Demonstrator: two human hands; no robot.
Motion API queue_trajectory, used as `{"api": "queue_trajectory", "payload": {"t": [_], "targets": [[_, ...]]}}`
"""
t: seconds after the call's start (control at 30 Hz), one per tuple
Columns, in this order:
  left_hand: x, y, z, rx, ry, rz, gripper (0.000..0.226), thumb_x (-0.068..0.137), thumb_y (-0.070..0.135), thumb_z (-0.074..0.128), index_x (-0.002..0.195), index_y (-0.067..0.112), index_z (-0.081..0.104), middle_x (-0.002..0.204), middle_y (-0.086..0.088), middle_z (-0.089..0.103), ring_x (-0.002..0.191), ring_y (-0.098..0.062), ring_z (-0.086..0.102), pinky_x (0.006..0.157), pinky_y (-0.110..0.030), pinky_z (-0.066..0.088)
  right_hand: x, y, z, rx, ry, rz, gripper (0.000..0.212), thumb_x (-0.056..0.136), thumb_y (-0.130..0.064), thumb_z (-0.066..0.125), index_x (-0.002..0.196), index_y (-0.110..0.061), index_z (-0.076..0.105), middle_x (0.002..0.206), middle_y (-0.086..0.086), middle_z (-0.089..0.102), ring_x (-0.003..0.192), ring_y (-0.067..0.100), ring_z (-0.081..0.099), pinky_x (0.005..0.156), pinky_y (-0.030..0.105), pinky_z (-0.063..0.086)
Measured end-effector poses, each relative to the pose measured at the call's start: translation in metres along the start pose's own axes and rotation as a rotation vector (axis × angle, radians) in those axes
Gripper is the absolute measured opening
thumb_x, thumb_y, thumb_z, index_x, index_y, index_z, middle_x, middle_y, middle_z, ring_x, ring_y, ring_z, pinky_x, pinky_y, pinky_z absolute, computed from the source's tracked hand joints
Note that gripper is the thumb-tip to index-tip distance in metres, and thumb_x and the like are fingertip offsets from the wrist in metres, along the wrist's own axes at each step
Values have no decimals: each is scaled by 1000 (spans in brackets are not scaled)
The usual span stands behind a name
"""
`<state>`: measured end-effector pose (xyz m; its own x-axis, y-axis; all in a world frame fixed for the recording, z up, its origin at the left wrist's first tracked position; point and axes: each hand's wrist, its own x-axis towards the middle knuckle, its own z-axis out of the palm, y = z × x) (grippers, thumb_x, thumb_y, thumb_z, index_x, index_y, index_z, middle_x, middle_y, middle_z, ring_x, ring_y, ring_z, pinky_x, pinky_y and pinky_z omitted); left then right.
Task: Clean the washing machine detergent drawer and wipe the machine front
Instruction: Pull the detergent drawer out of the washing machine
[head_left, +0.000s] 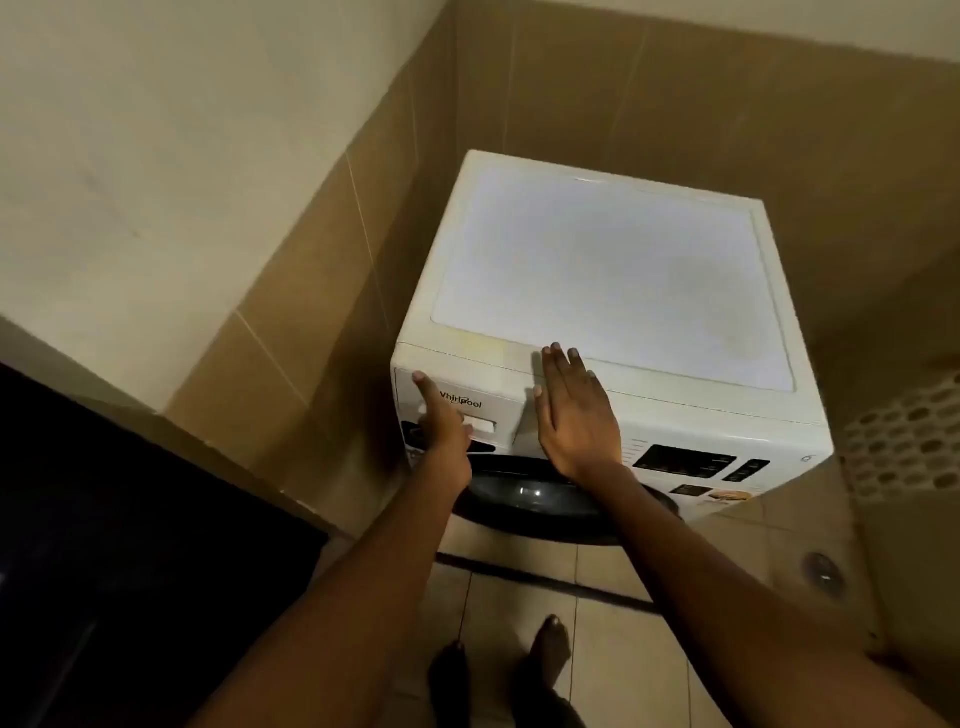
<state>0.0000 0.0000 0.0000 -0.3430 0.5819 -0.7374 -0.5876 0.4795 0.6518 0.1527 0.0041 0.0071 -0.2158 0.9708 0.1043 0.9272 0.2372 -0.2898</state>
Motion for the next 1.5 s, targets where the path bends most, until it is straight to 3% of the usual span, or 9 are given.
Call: {"api": "queue_trajectory", "payload": {"t": [0.27, 0.6, 0.8, 0.97, 1.1, 1.2, 1.3, 1.4, 1.5], "targets": [[25, 0, 30, -461, 13, -23, 74, 86, 78, 44, 139, 26, 38, 117, -5, 61, 101, -28, 61, 101, -51, 49, 20, 13, 35, -85, -71, 39, 63, 105, -48, 14, 157, -16, 6, 165, 1, 4, 152, 16, 1, 120, 31, 2], [31, -12, 17, -302, 21, -18, 61, 90, 76, 34, 124, 27, 44, 104, -3, 63, 87, -23, 62, 97, -48, 52, 19, 16, 40, -102, -49, 35, 62, 105, -46, 17, 157, -14, 7, 165, 3, 5, 152, 16, 2, 120, 31, 3], [10, -51, -38, -277, -6, -19, 73, 92, 73, 28, 148, 29, 36, 142, -11, 55, 122, -34, 56, 109, -53, 42, 18, 12, 37, -80, -80, 48, 64, 105, -48, 14, 157, -15, 0, 165, 2, -3, 151, 14, -5, 120, 32, -1], [-13, -72, -75, -311, -5, -37, 66, 92, 69, 30, 144, 29, 40, 141, -8, 56, 117, -29, 58, 100, -51, 47, 18, 11, 33, -19, -120, 69, 64, 105, -47, 16, 157, -14, 1, 165, 2, -3, 151, 15, -7, 122, 35, -1], [-16, -71, -78, -329, 13, -49, 67, 94, 67, 31, 148, 28, 36, 144, -8, 54, 127, -34, 54, 104, -53, 45, -3, -4, 27, 216, 44, 68, 52, 106, -36, 27, 153, -12, 29, 160, 6, 28, 150, 20, 16, 121, 41, 18], [-15, -75, -78, -317, 17, -57, 71, 93, 69, 31, 151, 28, 34, 146, -9, 51, 129, -34, 53, 102, -52, 46, -37, -24, 29, 378, 230, 74, 29, 101, -31, 42, 115, -14, 61, 116, 5, 65, 113, 23, 56, 92, 40, 47], [-12, -75, -78, -316, 36, -66, 74, 92, 70, 32, 151, 26, 33, 145, -11, 51, 128, -34, 54, 98, -49, 48, -42, -42, 46, 618, -16, 334, 27, 98, -44, 49, 91, -19, 57, 88, -2, 63, 80, 15, 59, 69, 34, 47], [-11, -76, -75, -329, 58, -73, 71, 93, 68, 32, 150, 24, 33, 142, -11, 53, 124, -34, 54, 103, -55, 45, -14, -45, 61, 955, -437, 726, 72, 83, -74, 51, 126, -16, 54, 126, 5, 62, 110, 22, 60, 97, 39, 47], [-11, -79, -78, -311, 27, -63, 75, 90, 71, 32, 149, 25, 34, 141, -10, 54, 123, -33, 55, 106, -58, 44, 16, -45, 74, 1120, -616, 933, 82, 90, -68, 47, 149, -13, 35, 152, 9, 40, 136, 31, 41, 114, 46, 33]]}}
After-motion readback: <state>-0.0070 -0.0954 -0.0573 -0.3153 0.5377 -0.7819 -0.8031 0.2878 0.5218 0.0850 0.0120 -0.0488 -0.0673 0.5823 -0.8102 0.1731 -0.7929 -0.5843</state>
